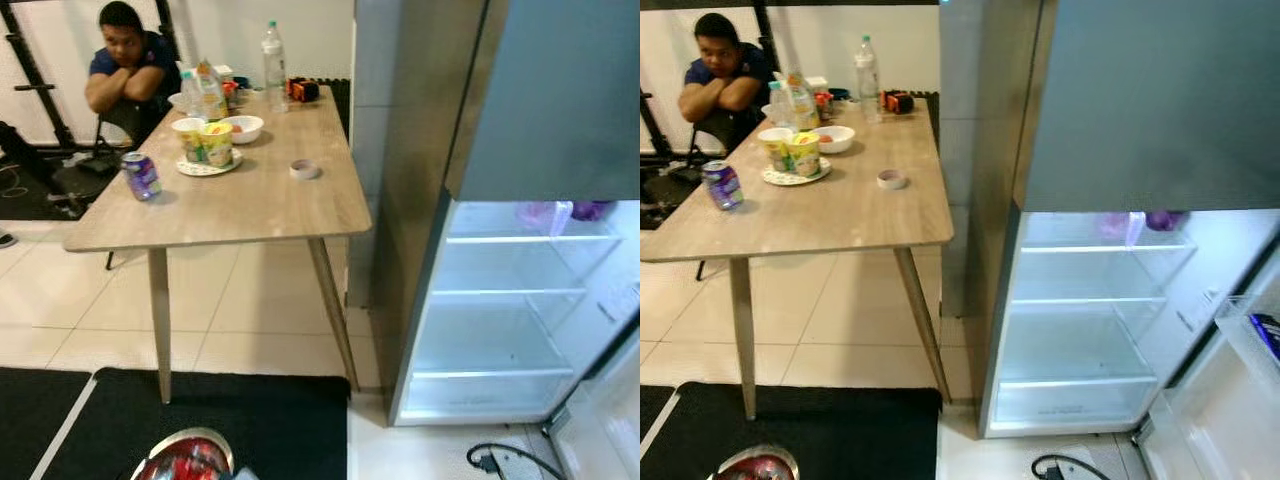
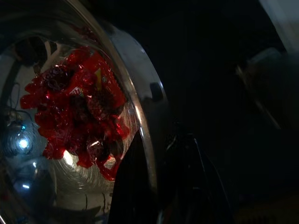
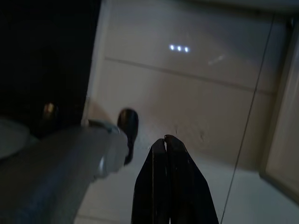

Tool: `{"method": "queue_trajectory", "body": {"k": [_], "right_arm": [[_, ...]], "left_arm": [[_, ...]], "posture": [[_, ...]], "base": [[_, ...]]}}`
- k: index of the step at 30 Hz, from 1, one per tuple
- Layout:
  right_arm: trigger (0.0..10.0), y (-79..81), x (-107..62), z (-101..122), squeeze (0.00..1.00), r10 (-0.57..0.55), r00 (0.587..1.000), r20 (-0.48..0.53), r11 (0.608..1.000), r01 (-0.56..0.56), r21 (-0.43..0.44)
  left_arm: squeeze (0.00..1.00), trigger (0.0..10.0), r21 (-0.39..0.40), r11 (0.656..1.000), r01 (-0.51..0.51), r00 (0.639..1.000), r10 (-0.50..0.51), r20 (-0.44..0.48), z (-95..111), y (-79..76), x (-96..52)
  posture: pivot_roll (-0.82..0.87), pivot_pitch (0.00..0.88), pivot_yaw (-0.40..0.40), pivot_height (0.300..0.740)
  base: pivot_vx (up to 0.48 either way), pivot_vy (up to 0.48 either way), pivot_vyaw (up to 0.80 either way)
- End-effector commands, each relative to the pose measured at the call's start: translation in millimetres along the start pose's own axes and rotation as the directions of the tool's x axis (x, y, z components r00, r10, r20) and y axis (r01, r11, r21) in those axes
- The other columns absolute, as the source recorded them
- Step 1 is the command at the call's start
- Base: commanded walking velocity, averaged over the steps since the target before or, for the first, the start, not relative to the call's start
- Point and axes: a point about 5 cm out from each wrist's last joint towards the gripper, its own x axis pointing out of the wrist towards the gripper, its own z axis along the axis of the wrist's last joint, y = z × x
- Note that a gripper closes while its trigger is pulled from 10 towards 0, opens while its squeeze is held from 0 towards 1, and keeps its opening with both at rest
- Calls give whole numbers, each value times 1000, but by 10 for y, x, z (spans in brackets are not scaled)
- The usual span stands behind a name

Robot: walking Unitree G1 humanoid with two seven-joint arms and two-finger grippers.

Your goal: Restocking fridge

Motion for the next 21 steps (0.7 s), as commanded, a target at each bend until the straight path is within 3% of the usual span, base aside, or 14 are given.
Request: {"method": "queue_trajectory", "body": {"k": [1,5,9,12,13,15,17,18,20,21], "right_arm": [[10000,5,-6,-53,0,-1,1000,-18,1000,1,-4],[10000,14,0,5,0,16,1000,16,1000,-17,12],[10000,39,16,197,0,65,994,93,998,-66,9],[10000,91,17,635,0,159,956,246,987,-152,-47],[10000,91,17,635,0,159,956,246,987,-152,-47],[10000,138,-10,930,0,224,917,331,974,-196,-116],[10000,154,-23,1025,0,246,902,355,968,-208,-140],[10000,187,-51,1186,0,285,873,395,956,-232,-178],[10000,187,-51,1186,0,285,873,395,956,-232,-178],[10000,222,-85,1335,0,327,844,426,941,-251,-226]], "left_arm": [[0,10000,5,1000,-26,1000,26,5,-2,104,1],[0,10000,20,999,-39,999,40,-31,-76,118,-11],[0,10000,45,997,-58,998,59,-26,-42,163,-1],[0,10000,71,994,-78,996,74,56,179,255,36],[0,10000,71,994,-78,996,74,56,179,255,36],[0,10000,106,993,-58,989,43,144,396,274,58],[0,10000,120,992,-47,984,26,173,472,274,62],[0,10000,167,986,-16,973,-23,228,613,252,66],[0,10000,167,986,-16,973,-23,228,613,252,66],[0,10000,227,974,9,957,-75,280,759,232,62]], "posture": [[-77,26,-5,740],[-72,27,-2,740],[-71,30,-1,740],[-72,34,-1,740],[-72,34,-1,740],[-72,34,-1,740],[-72,34,-1,740],[-71,41,-2,740],[-71,41,-2,740],[-71,41,-2,740]], "base": [[0,0,-800],[0,0,-200],[0,0,0],[0,0,0],[0,0,0],[0,0,0],[0,0,0],[0,0,0],[0,0,0],[0,0,0]]}}
